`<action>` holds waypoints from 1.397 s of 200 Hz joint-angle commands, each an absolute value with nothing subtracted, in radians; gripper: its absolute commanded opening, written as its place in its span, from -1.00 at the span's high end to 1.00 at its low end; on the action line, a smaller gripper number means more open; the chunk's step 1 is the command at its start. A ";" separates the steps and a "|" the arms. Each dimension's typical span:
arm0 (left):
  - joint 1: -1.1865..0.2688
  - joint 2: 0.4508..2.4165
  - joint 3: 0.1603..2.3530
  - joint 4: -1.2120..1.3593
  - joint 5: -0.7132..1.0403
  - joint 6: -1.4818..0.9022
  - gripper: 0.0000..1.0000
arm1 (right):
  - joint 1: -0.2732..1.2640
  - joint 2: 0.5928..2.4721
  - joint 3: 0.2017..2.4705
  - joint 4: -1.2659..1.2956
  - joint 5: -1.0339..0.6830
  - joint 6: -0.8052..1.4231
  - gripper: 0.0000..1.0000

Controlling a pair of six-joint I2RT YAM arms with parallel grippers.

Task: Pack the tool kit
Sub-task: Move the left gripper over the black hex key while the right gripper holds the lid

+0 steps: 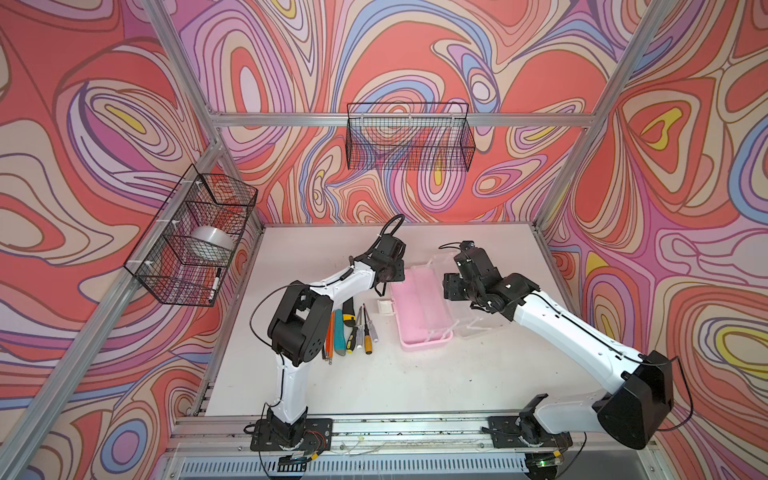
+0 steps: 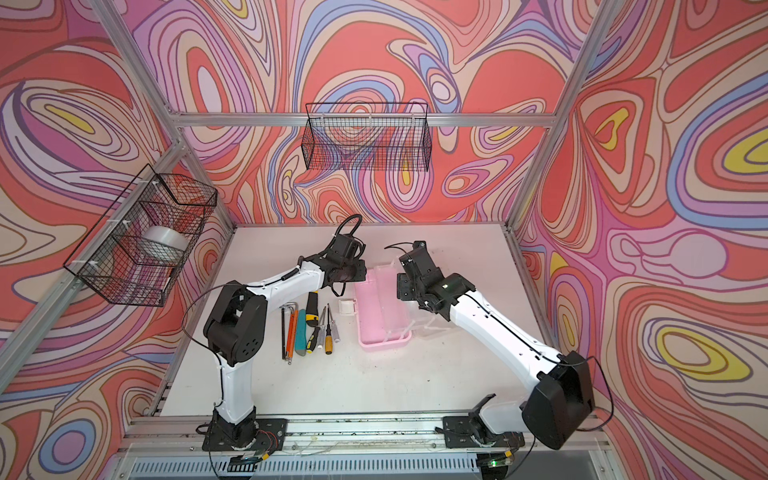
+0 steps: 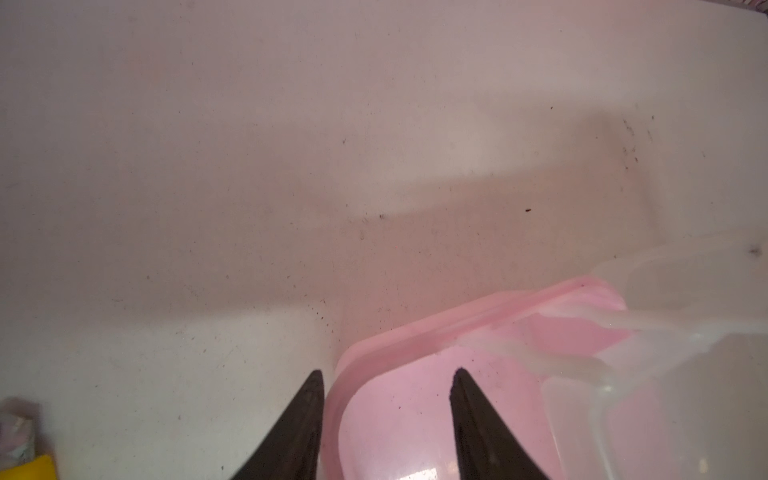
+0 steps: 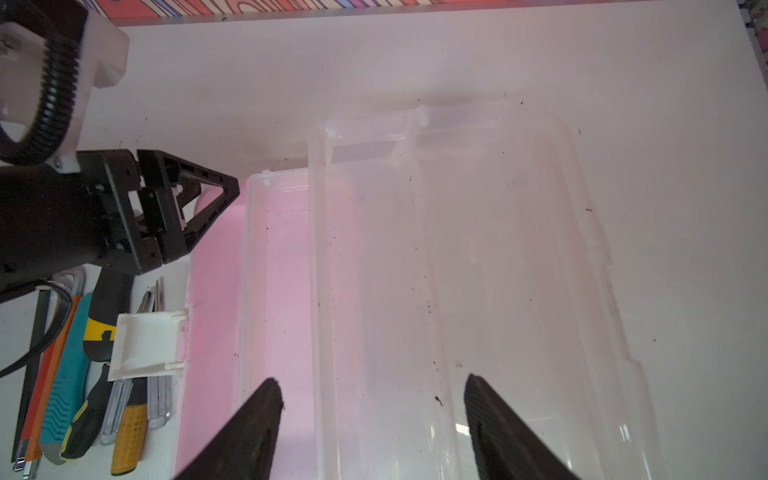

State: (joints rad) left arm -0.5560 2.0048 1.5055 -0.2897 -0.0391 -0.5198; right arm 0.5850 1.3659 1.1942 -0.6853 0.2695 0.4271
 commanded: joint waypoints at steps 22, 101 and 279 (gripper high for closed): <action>-0.527 1.774 1.385 -0.321 -0.157 -0.424 -0.40 | 0.589 1.367 1.210 -0.628 0.292 0.413 -0.45; -0.440 1.306 0.999 -0.540 -0.323 -0.541 -0.14 | 0.595 1.360 1.191 -0.582 0.227 0.442 -0.39; -0.161 1.506 0.725 -0.303 -0.089 -0.608 0.47 | 0.595 1.440 1.163 -0.532 0.186 0.446 -0.23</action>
State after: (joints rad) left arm -0.1741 1.4818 0.6991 -0.3344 -0.1200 -0.6125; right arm 0.5907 1.4292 1.1774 -0.5404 0.1860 0.4393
